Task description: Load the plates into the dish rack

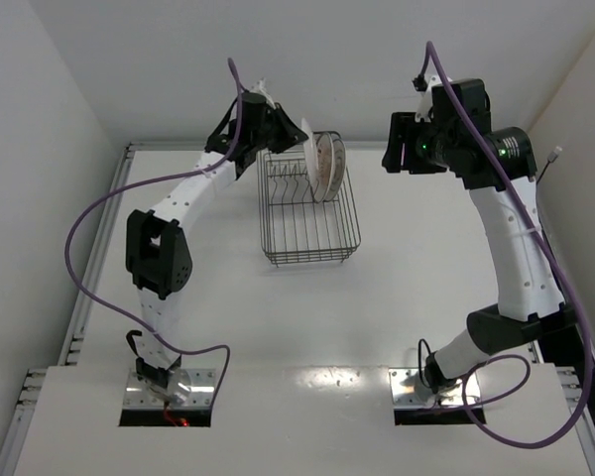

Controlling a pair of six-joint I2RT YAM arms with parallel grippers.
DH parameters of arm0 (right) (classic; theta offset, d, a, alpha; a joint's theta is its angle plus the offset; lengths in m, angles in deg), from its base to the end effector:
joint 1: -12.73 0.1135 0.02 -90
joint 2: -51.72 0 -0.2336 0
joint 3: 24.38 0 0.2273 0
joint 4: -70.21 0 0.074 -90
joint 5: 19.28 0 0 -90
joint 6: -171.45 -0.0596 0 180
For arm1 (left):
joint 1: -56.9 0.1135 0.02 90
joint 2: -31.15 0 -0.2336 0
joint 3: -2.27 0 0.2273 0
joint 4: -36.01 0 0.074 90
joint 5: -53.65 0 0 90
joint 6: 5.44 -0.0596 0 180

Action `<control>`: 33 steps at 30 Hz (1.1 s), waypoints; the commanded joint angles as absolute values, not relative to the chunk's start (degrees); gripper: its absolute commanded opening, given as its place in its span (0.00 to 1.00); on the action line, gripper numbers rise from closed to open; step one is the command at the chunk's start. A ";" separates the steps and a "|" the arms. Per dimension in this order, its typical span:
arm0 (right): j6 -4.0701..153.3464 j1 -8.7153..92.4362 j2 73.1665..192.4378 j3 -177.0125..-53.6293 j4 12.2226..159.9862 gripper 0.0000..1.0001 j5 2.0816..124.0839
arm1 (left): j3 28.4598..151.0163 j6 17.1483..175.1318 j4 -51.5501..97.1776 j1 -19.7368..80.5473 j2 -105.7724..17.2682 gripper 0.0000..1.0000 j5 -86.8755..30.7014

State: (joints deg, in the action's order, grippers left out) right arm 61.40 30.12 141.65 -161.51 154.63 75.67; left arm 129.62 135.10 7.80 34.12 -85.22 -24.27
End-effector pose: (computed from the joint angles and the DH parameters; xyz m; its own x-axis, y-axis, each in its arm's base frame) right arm 0.2691 0.0789 0.4332 -0.6218 0.1632 -0.7660 -0.0202 0.9744 0.2240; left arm 0.4315 -0.1947 0.3269 -0.6082 -0.5634 -0.5592 0.1469 0.6124 -0.7768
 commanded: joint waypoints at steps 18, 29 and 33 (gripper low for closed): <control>62.03 28.47 139.61 -160.71 153.98 0.65 75.91 | 134.29 131.93 2.69 33.88 -91.90 0.70 -22.56; 60.71 26.88 139.61 -163.09 155.64 1.00 80.48 | 136.75 131.93 6.03 37.74 -81.97 1.00 -9.12; 60.18 26.36 140.14 -162.47 156.78 1.00 80.48 | 133.34 129.74 7.44 40.11 -76.35 1.00 -6.20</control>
State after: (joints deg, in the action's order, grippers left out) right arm 61.05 27.08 141.21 -161.31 155.72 79.30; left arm 133.22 131.72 3.24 37.70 -84.74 -10.76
